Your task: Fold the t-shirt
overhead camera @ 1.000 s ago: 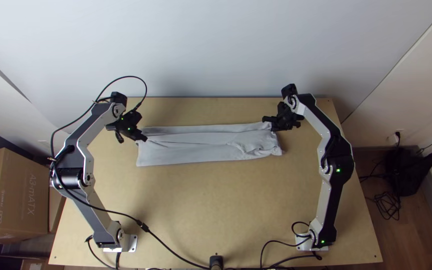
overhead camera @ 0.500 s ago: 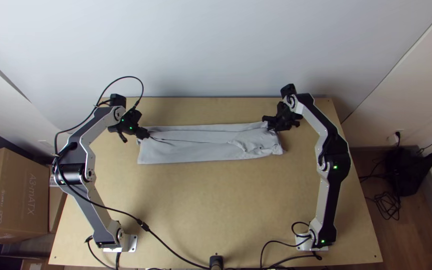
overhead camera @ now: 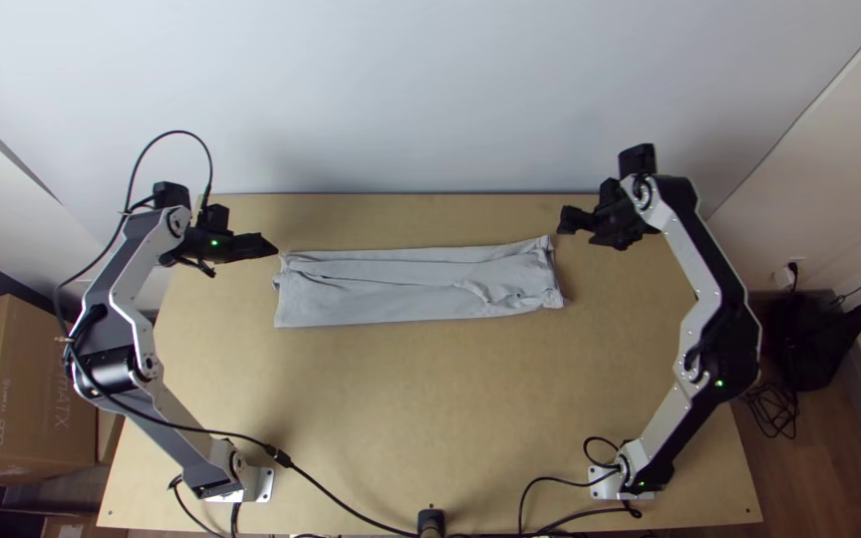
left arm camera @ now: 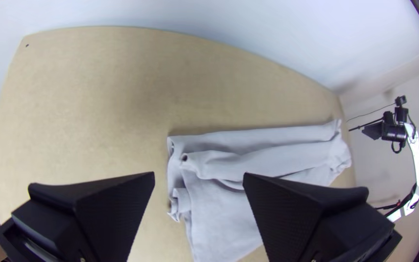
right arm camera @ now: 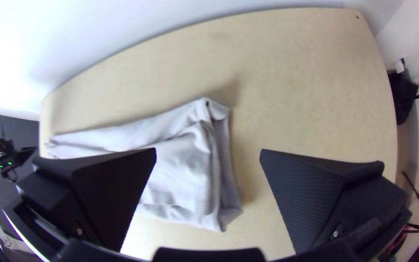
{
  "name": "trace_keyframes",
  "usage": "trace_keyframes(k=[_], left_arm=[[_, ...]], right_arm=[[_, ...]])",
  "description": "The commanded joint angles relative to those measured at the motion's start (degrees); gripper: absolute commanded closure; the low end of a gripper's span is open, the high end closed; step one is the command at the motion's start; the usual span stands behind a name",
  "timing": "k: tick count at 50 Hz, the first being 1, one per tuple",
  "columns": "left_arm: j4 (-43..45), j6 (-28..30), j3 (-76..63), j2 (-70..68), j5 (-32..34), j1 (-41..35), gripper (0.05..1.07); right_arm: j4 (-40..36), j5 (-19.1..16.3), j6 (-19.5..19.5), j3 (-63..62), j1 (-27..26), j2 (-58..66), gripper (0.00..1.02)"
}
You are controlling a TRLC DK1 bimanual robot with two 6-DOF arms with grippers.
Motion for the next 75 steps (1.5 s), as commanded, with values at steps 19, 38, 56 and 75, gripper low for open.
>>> trace_keyframes(k=[19, 38, 56, 75], left_arm=[[-4.24, -0.82, -6.85, 3.15, 15.80, 7.76, 0.13], [-3.54, 1.90, -7.38, 9.65, 16.06, 7.41, 0.14], [-1.16, -0.38, -7.47, 12.29, 16.33, 1.17, 0.14], [8.50, -10.93, -9.05, 11.50, 14.04, -9.02, 0.23]], right_arm=[[-2.01, -42.96, 17.33, 7.80, -9.41, -5.94, 0.04], [-2.01, -46.65, 18.38, 7.28, -9.58, -8.93, 0.04], [-2.01, -46.74, 18.12, 6.84, -9.05, -10.51, 0.04], [-1.92, -46.65, 18.21, 7.36, -8.61, -12.01, 0.04]])
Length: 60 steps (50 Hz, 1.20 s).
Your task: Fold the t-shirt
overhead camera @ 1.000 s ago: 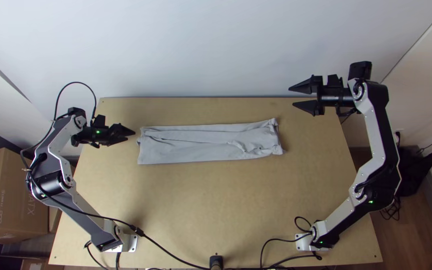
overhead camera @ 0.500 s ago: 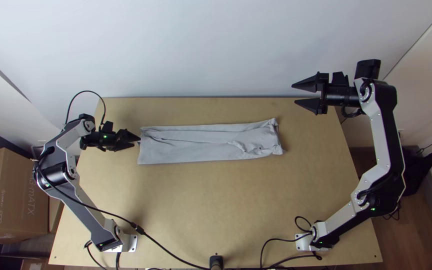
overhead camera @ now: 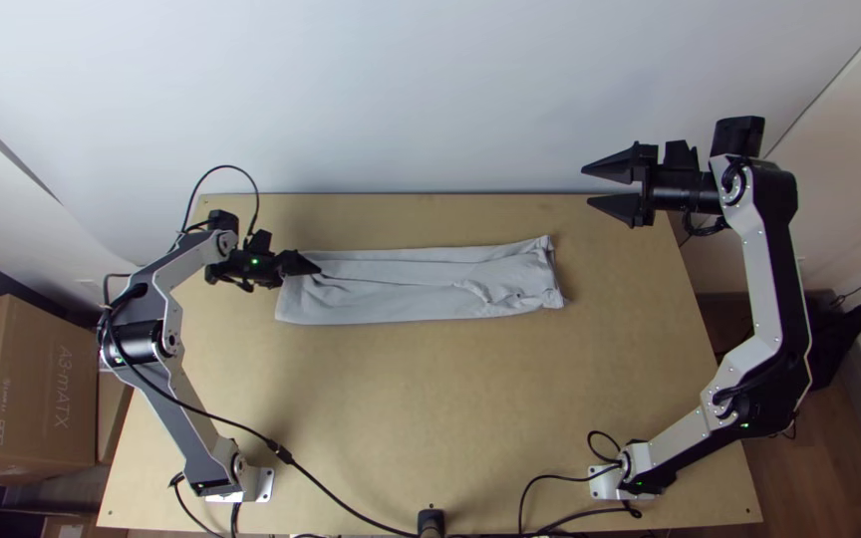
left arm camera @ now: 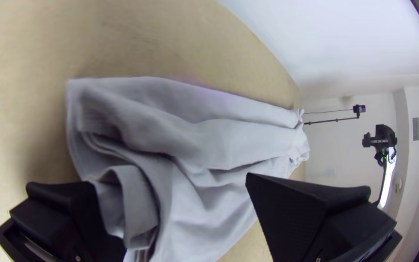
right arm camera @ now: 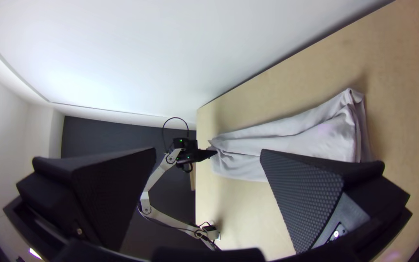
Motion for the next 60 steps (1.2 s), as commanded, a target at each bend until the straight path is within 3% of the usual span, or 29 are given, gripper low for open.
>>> trace_keyframes(k=[1, 6, 9, 21, 48, 60], left_arm=[[2.52, -4.14, -2.82, 1.29, -2.29, -2.80, 0.29], [7.80, -8.00, -5.55, -0.38, -5.01, -3.59, 0.88], [8.06, -8.09, -6.25, -0.73, -5.36, -3.50, 1.05], [7.27, -5.02, -9.59, -3.90, -7.82, 1.16, 1.05], [-10.75, 18.19, -0.80, -6.36, -17.93, 27.44, 1.05], [-16.20, 20.56, 2.01, -14.71, -26.11, 28.14, 1.05]], right_arm=[[-0.21, -0.86, 0.98, 0.76, 0.28, -1.95, 0.04], [-0.21, -0.86, 0.90, 0.32, 0.28, -2.39, 0.04], [-0.21, -0.86, 0.90, 0.15, 0.28, -2.57, 0.04], [-0.21, -0.86, 0.63, -0.55, 0.28, -3.53, 0.04], [-0.21, -0.69, -1.83, -3.37, 0.19, -5.29, 0.04], [-0.13, 0.72, -2.36, -5.04, 0.55, -6.43, 0.04]])
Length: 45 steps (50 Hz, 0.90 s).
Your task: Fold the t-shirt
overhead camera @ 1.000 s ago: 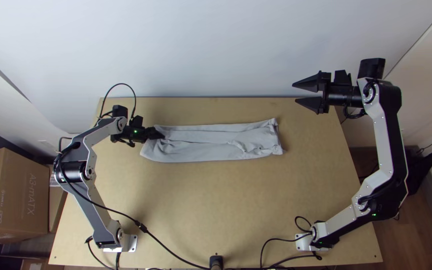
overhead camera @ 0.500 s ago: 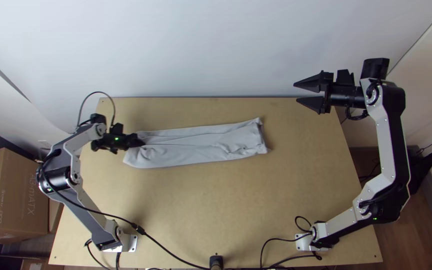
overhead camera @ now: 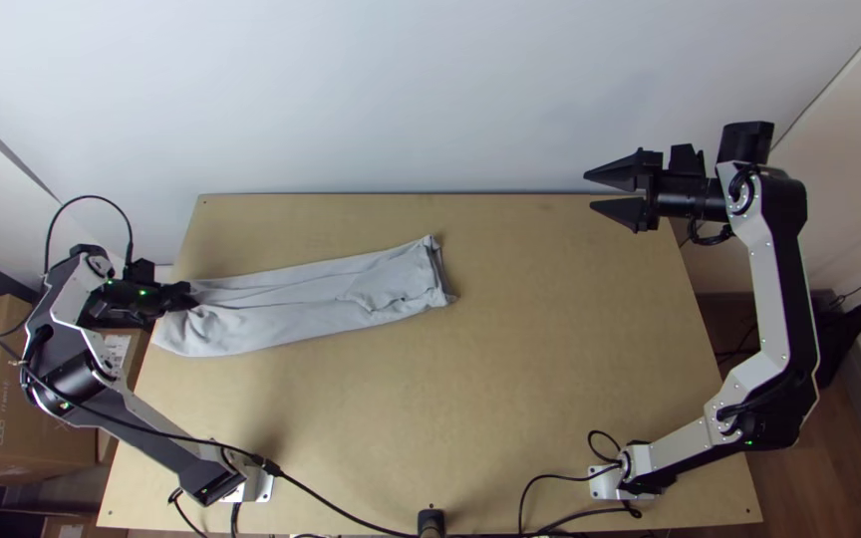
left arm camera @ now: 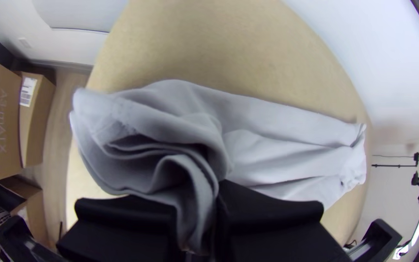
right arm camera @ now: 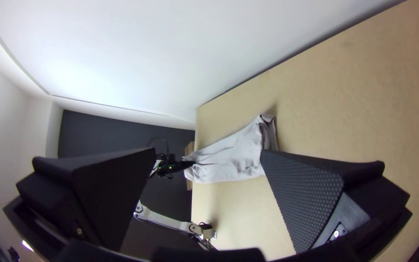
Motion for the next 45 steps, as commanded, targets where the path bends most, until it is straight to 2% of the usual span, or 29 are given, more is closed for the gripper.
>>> trace_keyframes(k=[1, 6, 13, 30, 45], left_arm=[[-1.73, 1.94, 1.53, -6.93, -3.49, -2.02, 1.05], [-1.99, 2.11, 1.26, -11.41, -8.68, -5.54, 1.05], [-2.08, 2.29, 0.39, -14.84, -21.95, -13.89, 1.05], [-3.22, -4.13, 2.50, -15.98, -35.66, -34.10, 1.05], [-10.17, -10.98, 15.85, -7.19, -44.10, -49.31, 1.05]], right_arm=[[-0.13, 0.24, -0.76, -1.93, 0.46, -2.52, 0.04], [-0.13, 0.68, -0.94, -3.16, 0.46, -3.49, 0.04], [-0.13, 0.94, -1.64, -4.92, 0.11, -5.25, 0.04], [-0.13, 0.86, -3.40, -10.64, -3.23, -10.34, 0.04], [-0.13, 0.94, -5.16, -16.61, -5.25, -14.39, 0.04]])
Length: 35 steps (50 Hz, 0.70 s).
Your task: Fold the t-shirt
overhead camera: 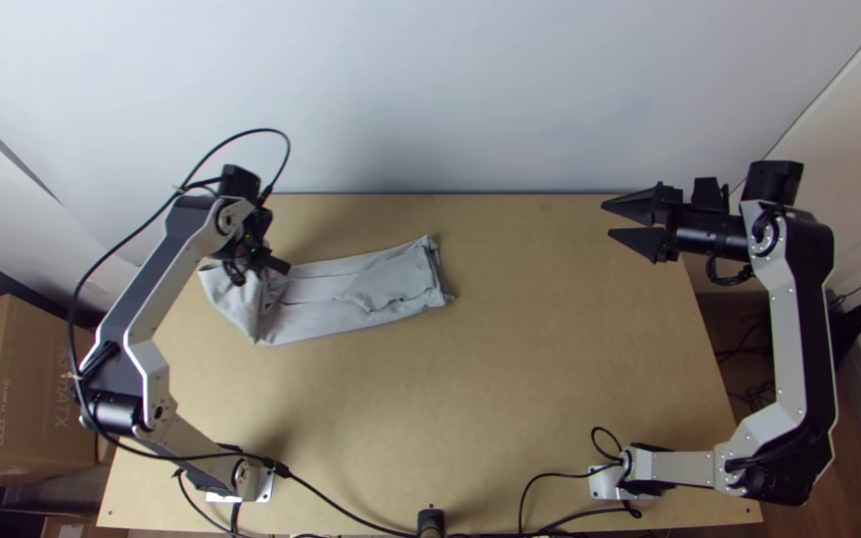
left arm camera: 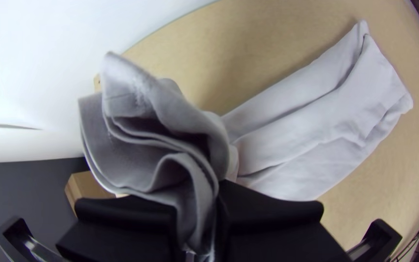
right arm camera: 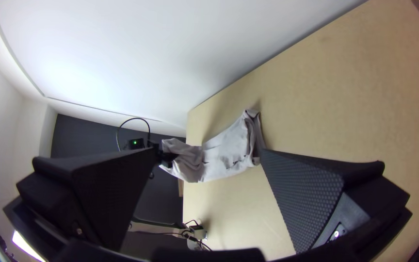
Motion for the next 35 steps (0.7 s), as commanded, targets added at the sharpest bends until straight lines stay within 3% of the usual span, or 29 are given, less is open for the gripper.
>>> trace_keyframes(k=[1, 12, 20, 35], left_arm=[[-2.37, -3.11, 5.72, 4.13, -3.71, -4.84, 1.05], [-7.46, -6.81, 19.96, 14.50, -9.86, -13.71, 1.05], [-14.06, -10.23, 32.96, 24.52, -10.57, -18.90, 1.05], [-12.74, -11.64, 38.15, 32.87, -13.03, -28.04, 1.05]], right_arm=[[-0.13, -0.19, -1.66, -2.93, -0.56, -2.45, 0.04], [-0.13, 0.07, -2.71, -7.15, -0.56, -5.09, 0.04], [-0.04, 0.51, -3.42, -11.28, -0.12, -7.55, 0.04], [-0.04, 1.48, -4.47, -17.52, -0.03, -11.07, 0.04]])
